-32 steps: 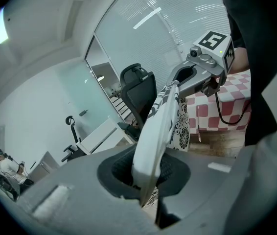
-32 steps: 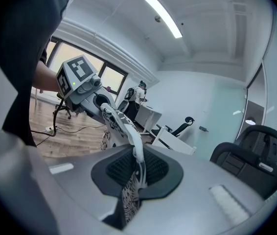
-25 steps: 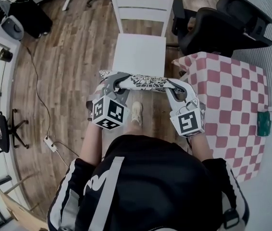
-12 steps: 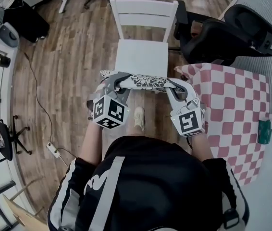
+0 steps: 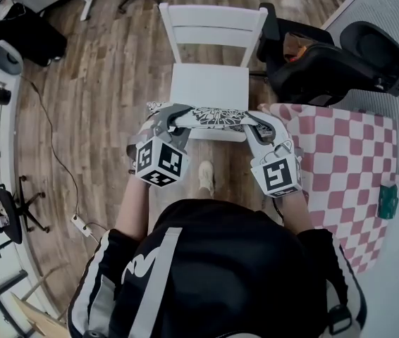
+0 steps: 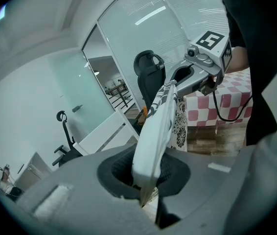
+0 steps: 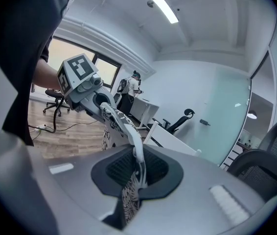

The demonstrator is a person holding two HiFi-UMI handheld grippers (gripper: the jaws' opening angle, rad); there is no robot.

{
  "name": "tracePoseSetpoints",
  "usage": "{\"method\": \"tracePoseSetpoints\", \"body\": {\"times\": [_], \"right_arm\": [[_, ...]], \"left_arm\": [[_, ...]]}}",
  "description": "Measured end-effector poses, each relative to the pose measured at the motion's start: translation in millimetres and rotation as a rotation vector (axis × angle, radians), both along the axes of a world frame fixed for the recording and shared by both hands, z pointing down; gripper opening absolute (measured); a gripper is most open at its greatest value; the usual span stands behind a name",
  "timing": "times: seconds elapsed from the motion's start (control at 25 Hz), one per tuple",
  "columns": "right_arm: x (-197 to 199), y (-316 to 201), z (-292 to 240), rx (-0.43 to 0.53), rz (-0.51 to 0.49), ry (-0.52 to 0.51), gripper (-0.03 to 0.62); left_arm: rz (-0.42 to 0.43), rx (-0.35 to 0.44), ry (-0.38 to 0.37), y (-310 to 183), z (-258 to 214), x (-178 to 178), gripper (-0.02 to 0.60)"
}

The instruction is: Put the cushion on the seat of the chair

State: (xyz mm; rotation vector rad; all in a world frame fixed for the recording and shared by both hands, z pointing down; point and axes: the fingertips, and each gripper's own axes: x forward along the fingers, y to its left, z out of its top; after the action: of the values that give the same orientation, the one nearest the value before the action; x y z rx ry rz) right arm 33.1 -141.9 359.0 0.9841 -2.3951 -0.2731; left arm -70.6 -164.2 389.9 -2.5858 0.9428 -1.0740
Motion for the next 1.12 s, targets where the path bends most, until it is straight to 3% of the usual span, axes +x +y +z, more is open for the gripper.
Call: {"method": "tracePoseSetpoints", "body": {"times": [0.56,1.12], "right_arm": [[-14,-57,13,0.002,0.03,0.015,0.015],[-21,-94,24,-0.013,-0.105,0.008,0.015]], "left_arm": [[0.017,-0.015,0.012,-57,12,-16,0.025],[-0.034,-0.053,0.007,-81,32,-16,0.025]]}}
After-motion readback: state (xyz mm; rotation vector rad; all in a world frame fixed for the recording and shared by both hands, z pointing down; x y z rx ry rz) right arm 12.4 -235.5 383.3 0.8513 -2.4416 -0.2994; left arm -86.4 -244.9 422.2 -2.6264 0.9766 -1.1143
